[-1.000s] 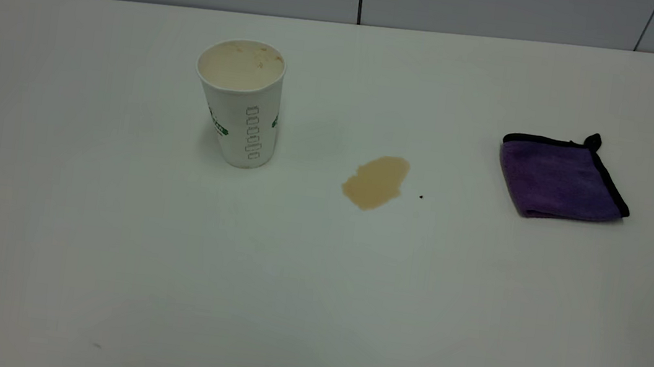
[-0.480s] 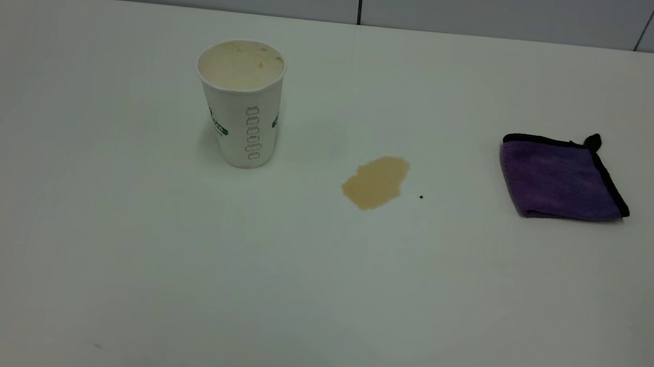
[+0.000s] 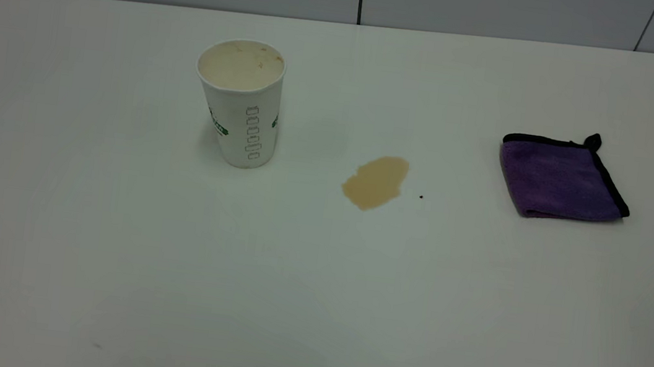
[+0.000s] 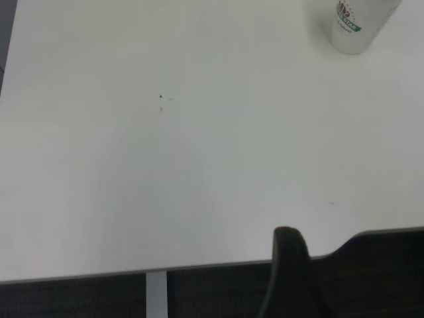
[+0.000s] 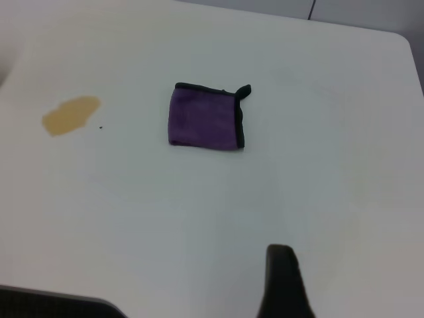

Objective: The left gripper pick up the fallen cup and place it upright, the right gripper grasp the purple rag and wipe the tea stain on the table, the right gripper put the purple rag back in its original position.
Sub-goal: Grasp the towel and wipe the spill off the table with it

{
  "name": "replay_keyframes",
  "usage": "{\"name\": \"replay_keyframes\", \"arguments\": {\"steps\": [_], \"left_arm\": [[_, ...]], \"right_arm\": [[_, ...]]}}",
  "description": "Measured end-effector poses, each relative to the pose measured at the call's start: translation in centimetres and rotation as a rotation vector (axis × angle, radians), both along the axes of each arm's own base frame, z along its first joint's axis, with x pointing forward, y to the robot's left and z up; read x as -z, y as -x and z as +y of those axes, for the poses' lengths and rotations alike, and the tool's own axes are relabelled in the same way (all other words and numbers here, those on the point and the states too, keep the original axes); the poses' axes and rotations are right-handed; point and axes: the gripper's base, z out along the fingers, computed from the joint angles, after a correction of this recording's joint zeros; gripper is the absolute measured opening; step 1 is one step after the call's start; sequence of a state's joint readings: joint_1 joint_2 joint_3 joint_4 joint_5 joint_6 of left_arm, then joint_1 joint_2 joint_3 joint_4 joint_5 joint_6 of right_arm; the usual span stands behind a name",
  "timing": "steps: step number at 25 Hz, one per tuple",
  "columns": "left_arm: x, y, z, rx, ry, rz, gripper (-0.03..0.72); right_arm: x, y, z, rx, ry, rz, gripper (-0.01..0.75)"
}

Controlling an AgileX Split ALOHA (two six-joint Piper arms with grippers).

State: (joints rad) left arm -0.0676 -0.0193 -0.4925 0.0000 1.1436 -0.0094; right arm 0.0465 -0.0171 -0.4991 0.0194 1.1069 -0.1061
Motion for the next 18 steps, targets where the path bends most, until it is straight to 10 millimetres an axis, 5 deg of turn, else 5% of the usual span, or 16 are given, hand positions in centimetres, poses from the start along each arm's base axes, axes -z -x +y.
{"name": "replay_keyframes", "arguments": {"steps": [8,13,18], "left_arm": [[0.0,0.0,0.0,0.0,0.0,0.0,0.53],[0.0,0.0,0.0,0.0,0.0,0.0,0.53],[0.0,0.0,0.0,0.0,0.0,0.0,0.53]], "right_arm": [[-1.2,-1.9,0.3,-0.013,-0.038,-0.053,0.548],[-1.5,-7.3,1.0,-0.086,0.001,0.063,0.592],[0.8,-14.2,2.2,-0.21,0.013,0.235,0.631]]}}
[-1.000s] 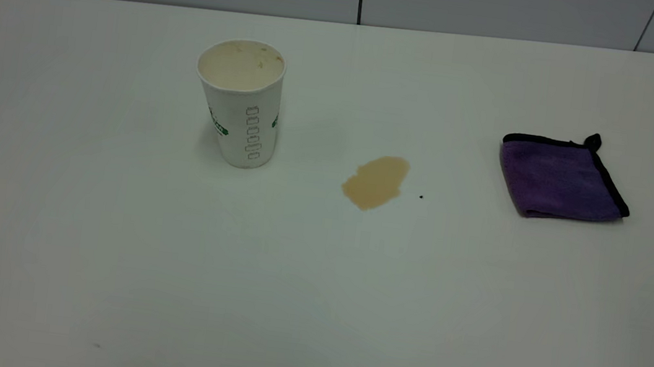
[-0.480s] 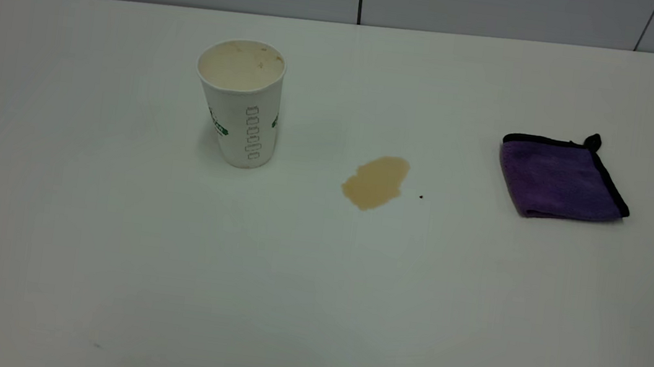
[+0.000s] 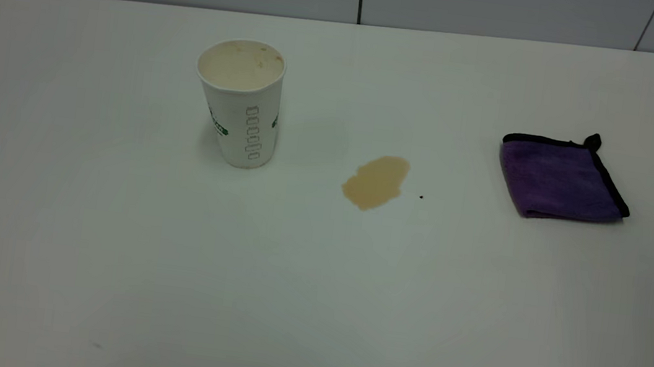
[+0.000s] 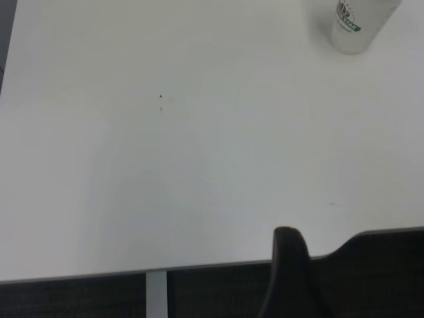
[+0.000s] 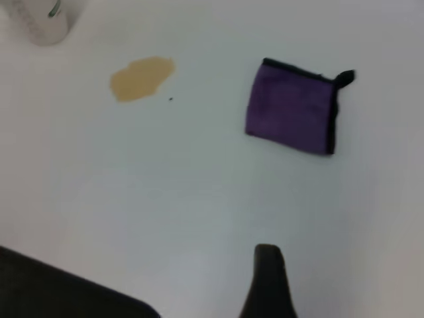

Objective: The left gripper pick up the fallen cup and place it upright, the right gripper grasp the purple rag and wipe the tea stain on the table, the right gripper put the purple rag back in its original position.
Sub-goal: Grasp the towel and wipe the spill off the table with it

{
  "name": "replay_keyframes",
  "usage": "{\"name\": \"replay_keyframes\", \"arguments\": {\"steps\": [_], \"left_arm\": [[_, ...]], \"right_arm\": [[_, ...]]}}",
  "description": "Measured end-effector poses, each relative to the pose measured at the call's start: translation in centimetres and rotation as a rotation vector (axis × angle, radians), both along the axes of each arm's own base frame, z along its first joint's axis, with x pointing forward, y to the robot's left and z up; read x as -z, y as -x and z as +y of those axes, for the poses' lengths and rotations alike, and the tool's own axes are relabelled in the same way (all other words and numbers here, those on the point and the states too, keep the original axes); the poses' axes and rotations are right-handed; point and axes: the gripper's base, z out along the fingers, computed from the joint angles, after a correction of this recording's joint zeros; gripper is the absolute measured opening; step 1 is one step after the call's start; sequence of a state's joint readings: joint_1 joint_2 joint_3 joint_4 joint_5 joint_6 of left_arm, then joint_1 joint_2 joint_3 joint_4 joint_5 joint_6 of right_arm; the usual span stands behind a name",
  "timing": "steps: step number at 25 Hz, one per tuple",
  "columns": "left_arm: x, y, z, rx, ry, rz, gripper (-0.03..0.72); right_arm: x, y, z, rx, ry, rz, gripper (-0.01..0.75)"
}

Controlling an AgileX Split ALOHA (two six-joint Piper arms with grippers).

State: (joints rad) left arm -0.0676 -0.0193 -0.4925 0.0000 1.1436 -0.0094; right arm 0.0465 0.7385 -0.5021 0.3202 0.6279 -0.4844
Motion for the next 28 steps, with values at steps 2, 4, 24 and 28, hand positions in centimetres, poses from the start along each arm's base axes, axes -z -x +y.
{"name": "replay_keyframes", "arguments": {"steps": [2,4,24,28], "left_arm": [[0.0,0.0,0.0,0.0,0.0,0.0,0.53],[0.0,0.0,0.0,0.0,0.0,0.0,0.53],[0.0,0.0,0.0,0.0,0.0,0.0,0.53],[0.0,0.0,0.0,0.0,0.0,0.0,0.53]], "right_arm": [[1.6,-2.6,0.3,-0.031,0.006,0.085,0.631],[2.8,-5.1,0.5,-0.035,-0.005,0.15,0.631],[16.2,-26.0,2.8,-0.04,-0.023,0.453,0.591],[18.7,-28.0,4.3,-0.066,0.01,0.459,0.591]]}}
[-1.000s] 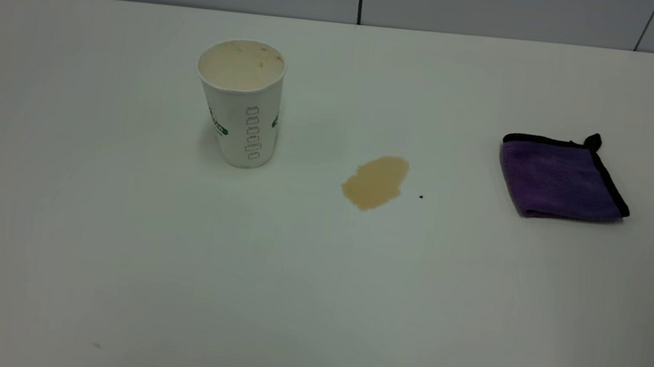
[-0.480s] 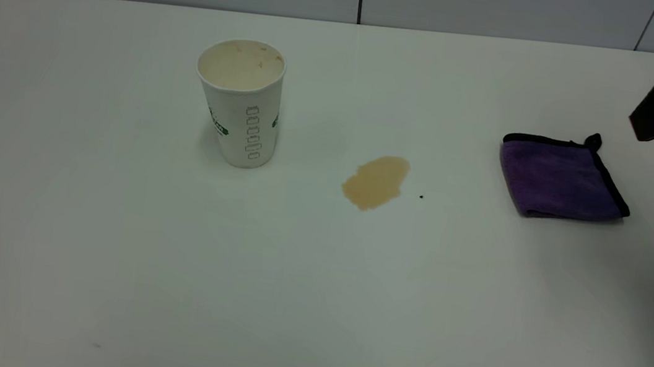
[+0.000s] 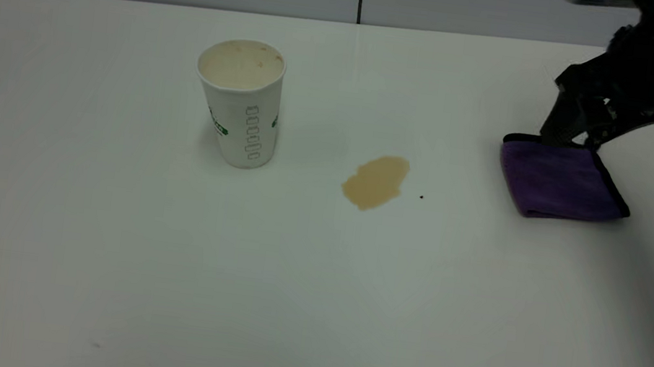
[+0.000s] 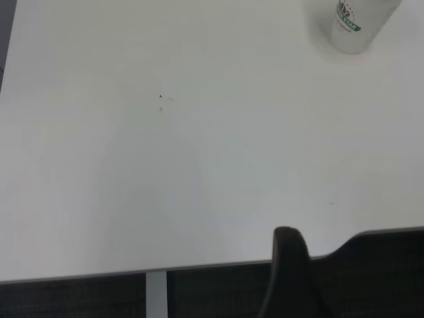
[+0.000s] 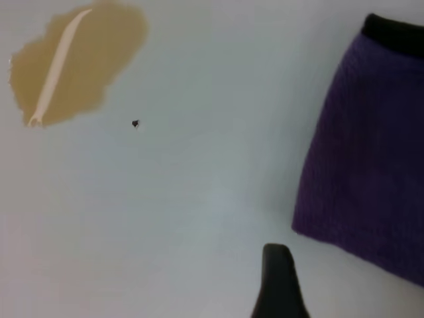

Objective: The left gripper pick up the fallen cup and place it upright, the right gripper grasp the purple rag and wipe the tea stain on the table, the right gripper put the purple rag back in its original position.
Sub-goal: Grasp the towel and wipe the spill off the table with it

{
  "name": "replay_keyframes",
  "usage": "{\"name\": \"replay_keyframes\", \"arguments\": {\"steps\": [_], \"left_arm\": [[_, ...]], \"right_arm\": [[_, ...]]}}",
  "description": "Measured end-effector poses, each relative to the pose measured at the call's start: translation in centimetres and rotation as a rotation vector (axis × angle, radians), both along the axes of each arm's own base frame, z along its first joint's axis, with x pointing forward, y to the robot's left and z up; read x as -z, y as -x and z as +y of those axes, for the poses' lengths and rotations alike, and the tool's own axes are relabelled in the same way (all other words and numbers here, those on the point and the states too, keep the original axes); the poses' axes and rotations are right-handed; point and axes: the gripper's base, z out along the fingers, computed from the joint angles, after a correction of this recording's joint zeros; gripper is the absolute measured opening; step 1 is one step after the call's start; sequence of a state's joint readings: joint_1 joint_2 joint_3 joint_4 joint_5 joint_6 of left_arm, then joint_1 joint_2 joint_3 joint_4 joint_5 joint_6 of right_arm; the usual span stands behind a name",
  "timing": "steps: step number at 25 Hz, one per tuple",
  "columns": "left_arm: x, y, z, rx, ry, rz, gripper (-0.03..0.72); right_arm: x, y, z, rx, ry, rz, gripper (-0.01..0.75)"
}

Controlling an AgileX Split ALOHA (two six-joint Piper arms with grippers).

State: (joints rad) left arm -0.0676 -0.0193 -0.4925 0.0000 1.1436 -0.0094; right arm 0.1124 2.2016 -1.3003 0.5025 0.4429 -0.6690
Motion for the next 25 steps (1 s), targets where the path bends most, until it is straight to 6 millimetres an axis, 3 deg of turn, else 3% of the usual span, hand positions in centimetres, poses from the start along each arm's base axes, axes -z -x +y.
{"name": "replay_keyframes", "arguments": {"steps": [6,13,21,25], "left_arm": [[0.0,0.0,0.0,0.0,0.0,0.0,0.53],[0.0,0.0,0.0,0.0,0.0,0.0,0.53],[0.0,0.0,0.0,0.0,0.0,0.0,0.53],[0.0,0.0,0.0,0.0,0.0,0.0,0.53]], "right_arm": [[3.5,-2.9,-0.2,0.053,0.073,0.061,0.591],[5.1,-5.7,-0.7,0.072,0.158,0.076,0.591],[7.9,-6.5,-0.6,0.062,0.171,0.141,0.585],[8.1,-6.5,-0.6,0.061,0.173,0.152,0.502]]}}
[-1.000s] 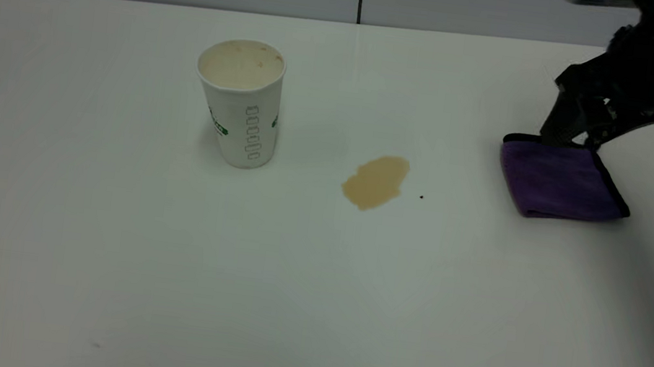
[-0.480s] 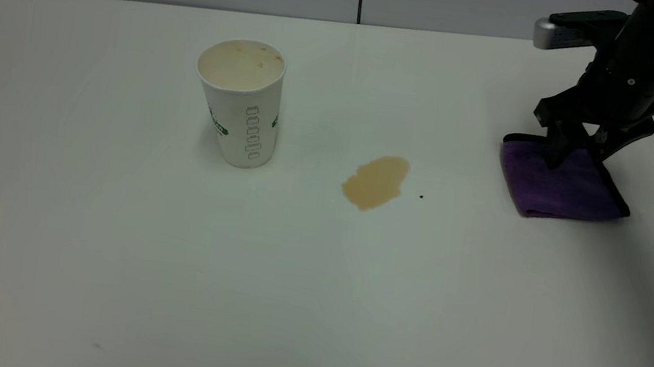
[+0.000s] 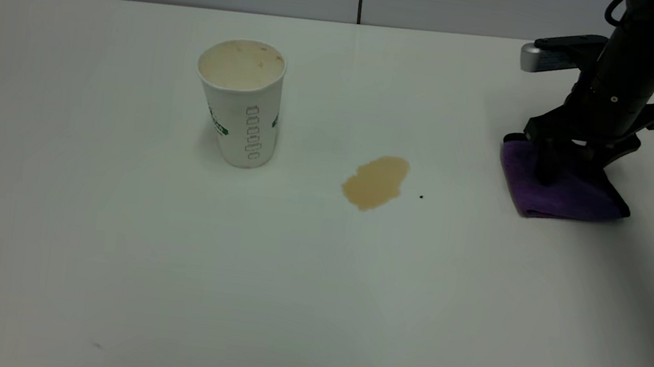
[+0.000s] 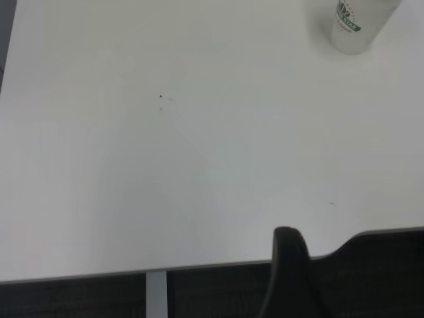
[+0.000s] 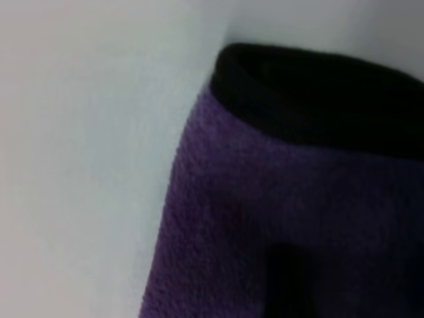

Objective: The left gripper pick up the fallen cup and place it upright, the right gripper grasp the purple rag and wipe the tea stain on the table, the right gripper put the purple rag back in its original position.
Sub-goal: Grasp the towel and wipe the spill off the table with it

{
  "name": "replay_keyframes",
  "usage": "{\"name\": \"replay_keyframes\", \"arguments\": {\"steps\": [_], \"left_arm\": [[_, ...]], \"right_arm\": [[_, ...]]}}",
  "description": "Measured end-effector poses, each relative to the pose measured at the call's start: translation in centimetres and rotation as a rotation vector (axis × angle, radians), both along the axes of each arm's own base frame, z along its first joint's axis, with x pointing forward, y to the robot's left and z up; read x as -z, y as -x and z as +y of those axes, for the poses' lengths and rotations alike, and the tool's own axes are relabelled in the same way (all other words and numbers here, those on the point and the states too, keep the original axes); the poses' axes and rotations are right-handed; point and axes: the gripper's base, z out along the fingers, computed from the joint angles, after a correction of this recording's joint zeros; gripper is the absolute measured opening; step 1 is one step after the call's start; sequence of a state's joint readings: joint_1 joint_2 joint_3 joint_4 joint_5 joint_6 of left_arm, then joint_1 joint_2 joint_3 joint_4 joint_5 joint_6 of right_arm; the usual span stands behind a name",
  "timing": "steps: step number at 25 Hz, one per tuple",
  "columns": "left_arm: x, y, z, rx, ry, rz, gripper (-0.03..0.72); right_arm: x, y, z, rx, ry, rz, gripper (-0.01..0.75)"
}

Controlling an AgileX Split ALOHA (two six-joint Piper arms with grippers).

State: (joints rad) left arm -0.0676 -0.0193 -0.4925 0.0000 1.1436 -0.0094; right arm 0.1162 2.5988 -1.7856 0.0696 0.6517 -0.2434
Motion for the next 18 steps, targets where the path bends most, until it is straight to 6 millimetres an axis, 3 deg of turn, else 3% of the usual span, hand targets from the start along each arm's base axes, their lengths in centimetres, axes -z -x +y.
{"name": "replay_keyframes", "arguments": {"steps": [2,5,6,9,15,18], "left_arm": [[0.0,0.0,0.0,0.0,0.0,0.0,0.53],[0.0,0.0,0.0,0.0,0.0,0.0,0.53],[0.0,0.0,0.0,0.0,0.0,0.0,0.53],[0.0,0.0,0.0,0.0,0.0,0.0,0.53],[0.0,0.0,0.0,0.0,0.0,0.0,0.53],[0.0,0.0,0.0,0.0,0.0,0.0,0.53]], "right_arm": [[0.1,0.1,0.1,-0.003,0.0,0.005,0.393],[0.0,0.3,1.0,-0.021,-0.001,0.016,0.123],[0.0,0.3,1.5,-0.031,-0.001,0.015,0.08],[-0.2,0.3,3.6,-0.067,-0.023,0.009,0.048],[-0.4,0.3,11.3,-0.211,-0.067,-0.059,0.048],[-0.4,0.0,13.9,-0.259,-0.079,-0.077,0.048]]}}
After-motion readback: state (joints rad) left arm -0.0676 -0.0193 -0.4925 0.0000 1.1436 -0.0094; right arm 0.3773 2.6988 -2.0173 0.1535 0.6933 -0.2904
